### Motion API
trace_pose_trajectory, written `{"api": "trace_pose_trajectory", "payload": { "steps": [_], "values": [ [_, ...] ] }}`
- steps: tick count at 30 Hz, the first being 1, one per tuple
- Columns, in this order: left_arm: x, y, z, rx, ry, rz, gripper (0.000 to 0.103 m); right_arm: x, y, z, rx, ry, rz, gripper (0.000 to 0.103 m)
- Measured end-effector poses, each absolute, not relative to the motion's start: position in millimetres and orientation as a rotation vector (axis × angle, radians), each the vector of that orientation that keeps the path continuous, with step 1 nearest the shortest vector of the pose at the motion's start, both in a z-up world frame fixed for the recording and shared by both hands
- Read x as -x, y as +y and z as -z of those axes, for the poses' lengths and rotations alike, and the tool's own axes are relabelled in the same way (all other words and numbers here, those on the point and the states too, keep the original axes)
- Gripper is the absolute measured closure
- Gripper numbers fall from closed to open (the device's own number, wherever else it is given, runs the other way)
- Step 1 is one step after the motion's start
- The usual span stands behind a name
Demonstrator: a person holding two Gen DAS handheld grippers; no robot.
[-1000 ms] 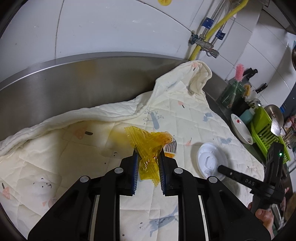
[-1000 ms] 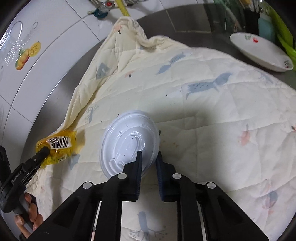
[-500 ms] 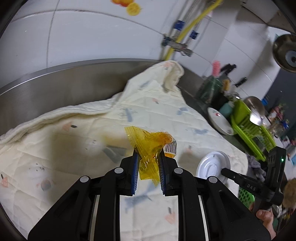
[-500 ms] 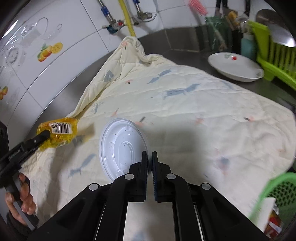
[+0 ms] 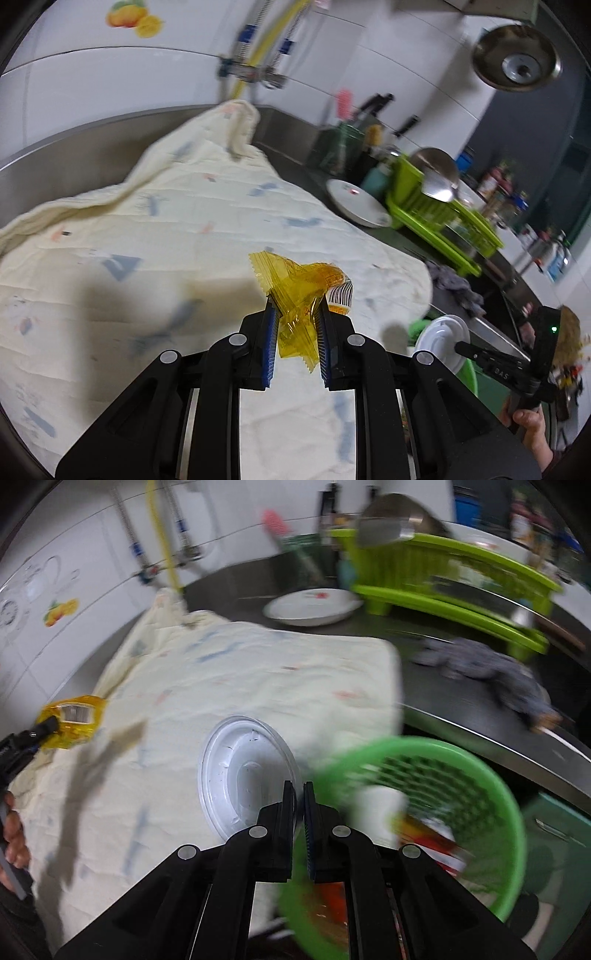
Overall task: Collect trash
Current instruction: 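Drop the white lid into the green basket with the right tool while the left drops the wrapper there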
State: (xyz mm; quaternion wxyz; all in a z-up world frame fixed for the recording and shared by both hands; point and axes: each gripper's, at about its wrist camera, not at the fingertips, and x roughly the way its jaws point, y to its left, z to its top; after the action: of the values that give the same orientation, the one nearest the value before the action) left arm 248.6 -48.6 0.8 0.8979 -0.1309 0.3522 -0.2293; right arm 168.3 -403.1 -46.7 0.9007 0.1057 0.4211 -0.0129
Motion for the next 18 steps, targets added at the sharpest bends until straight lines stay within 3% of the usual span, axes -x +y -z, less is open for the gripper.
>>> {"api": "trace_pose_trajectory", "payload": {
  "steps": [11, 15, 18],
  "values": [
    [-208, -132, -4, 0.228, 0.751, 0.63, 0.085, -123, -489, 61, -0.218, 0.891, 0.252, 0.097],
    [-195, -160, 2, 0.208, 0.775, 0.671, 0.085, -117, -512, 70, -0.265, 0.896, 0.292, 0.092],
    [-186, -179, 6, 0.191, 0.793, 0.703, 0.085, -115, -522, 72, -0.301, 0.887, 0.302, 0.067]
  ]
}}
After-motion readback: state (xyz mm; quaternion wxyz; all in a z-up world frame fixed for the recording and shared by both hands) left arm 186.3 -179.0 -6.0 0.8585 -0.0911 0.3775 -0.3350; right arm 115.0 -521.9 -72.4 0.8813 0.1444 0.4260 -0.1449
